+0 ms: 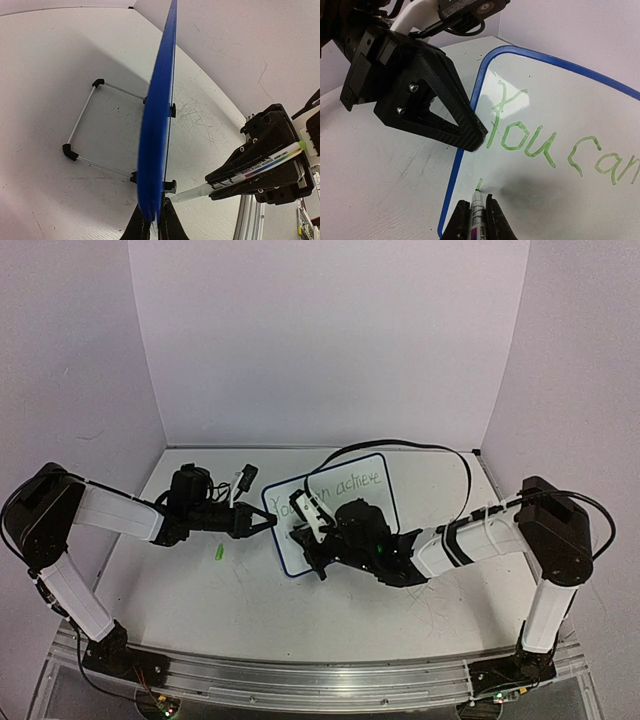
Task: Write a sentence on the whiteboard
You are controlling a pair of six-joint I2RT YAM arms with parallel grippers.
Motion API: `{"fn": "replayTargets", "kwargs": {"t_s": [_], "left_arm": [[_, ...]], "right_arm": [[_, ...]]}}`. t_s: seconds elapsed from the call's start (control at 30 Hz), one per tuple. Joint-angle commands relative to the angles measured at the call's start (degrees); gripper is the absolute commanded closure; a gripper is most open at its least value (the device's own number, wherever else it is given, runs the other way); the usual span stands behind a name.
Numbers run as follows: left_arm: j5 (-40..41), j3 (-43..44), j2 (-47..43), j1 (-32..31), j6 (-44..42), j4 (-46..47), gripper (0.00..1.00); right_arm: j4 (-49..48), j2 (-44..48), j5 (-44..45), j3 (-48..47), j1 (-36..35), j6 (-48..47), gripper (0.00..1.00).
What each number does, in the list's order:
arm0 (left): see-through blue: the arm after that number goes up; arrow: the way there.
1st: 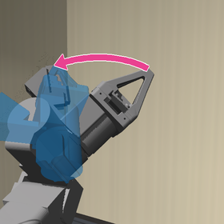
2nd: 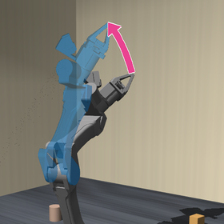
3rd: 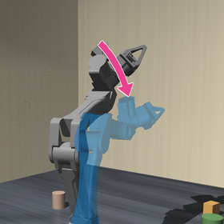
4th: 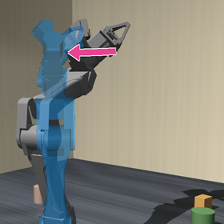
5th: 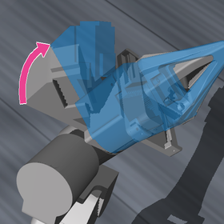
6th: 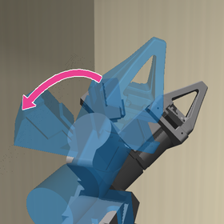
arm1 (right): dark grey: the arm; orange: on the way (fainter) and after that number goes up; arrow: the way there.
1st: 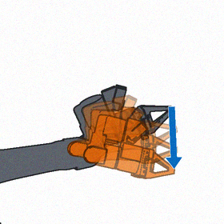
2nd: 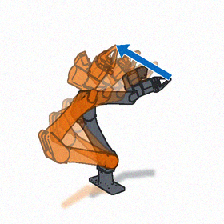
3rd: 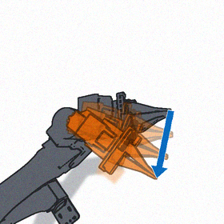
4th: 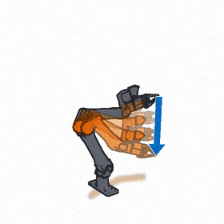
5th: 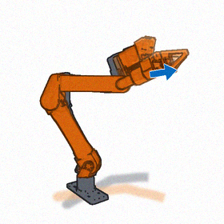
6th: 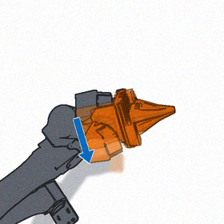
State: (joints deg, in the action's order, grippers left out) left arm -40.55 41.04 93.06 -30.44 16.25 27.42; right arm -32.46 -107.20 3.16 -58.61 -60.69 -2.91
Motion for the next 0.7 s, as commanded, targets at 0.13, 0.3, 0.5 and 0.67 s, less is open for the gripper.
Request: {"fn": "replayTargets", "kwargs": {"t_s": [0.13, 0.3, 0.5, 0.67], "left_arm": [[4.34, 0.97, 1.36, 0.06, -3.34, -3.62, 1.0], [4.27, 0.95, 1.37, 0.03, -3.38, -3.62, 1.0], [4.39, 0.72, 0.93, 0.05, -3.42, -3.69, 1.0], [4.36, 0.65, 1.03, 0.03, -3.47, -3.73, 1.0]], "right_arm": [[0.45, -0.99, 0.67, 1.38, -0.92, 1.5, 1.0], [-0.18, -1.1, 2.23, -0.42, -0.86, 1.11, 1.0], [-1.48, -1.19, 4.77, -1.92, -0.67, 0.78, 1.0], [-1.75, -1.33, 6.19, -2.78, -0.32, 0.59, 1.0]]}}
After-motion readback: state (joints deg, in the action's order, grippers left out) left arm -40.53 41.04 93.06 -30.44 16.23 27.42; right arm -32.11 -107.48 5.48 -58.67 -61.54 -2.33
